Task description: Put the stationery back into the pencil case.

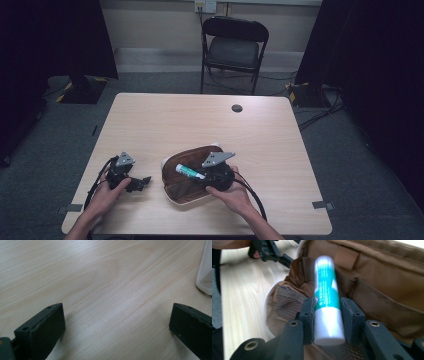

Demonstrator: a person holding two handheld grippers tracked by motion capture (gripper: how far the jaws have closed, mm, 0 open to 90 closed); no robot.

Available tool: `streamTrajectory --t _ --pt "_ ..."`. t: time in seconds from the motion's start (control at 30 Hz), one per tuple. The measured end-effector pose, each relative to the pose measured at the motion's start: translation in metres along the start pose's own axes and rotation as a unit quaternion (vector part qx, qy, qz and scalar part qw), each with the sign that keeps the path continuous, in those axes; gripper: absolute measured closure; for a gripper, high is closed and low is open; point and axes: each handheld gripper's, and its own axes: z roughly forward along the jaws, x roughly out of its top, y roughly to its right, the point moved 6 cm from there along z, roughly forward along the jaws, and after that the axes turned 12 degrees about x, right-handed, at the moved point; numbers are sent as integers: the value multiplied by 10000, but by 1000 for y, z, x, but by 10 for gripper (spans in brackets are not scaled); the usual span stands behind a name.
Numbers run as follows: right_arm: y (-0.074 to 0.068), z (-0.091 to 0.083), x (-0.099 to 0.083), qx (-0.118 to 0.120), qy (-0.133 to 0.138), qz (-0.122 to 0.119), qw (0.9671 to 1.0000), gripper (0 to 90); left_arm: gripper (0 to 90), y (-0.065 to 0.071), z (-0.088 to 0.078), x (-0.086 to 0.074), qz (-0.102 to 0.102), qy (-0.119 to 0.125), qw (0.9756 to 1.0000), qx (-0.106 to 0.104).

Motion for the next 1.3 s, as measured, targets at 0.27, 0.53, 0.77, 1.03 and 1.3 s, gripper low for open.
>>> streamTrajectory --t 0.27,0.53,0.77,1.03,1.3 --pt "7 -3 -1 -115 50 74 9999 650 0 0 0 0 -2 -3 10000 0" --pt "13 -7 -3 -253 72 165 9995 612 0 0 0 0 0 -10 10000 2" --pt "18 -14 -5 -346 115 238 9991 604 0 0 0 0 -6 2 10000 5" --pt "23 -27 -10 -537 160 302 9980 570 0 0 0 0 -9 3 10000 3" --pt "26 -46 -11 -677 315 332 9967 565 0 0 0 0 -9 3 10000 3"
